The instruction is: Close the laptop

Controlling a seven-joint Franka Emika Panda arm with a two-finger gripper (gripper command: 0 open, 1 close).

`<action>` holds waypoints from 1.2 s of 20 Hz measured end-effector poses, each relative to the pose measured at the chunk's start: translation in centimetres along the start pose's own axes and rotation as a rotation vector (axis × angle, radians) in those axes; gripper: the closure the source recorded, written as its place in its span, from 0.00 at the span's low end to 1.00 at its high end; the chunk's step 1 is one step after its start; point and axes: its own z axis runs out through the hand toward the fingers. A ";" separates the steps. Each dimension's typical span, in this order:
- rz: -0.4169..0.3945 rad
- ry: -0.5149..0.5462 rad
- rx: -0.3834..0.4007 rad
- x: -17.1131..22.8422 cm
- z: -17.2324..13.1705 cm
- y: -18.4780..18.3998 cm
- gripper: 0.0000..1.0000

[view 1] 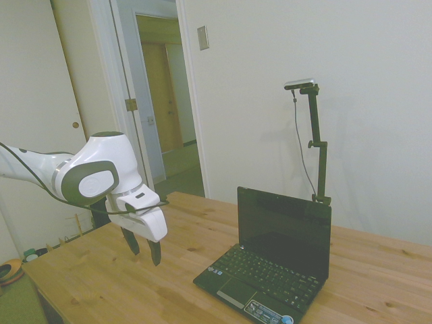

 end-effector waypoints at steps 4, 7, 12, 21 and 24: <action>-0.001 0.054 -0.027 1.1 -0.9 0.2 0.00; 0.015 0.135 -0.012 3.5 -4.4 -0.2 0.00; 0.048 0.222 0.002 8.1 -8.5 -1.7 0.00; 0.099 0.345 0.023 17.4 -16.4 -4.9 0.00; 0.121 0.367 0.032 20.6 -17.7 -5.2 0.00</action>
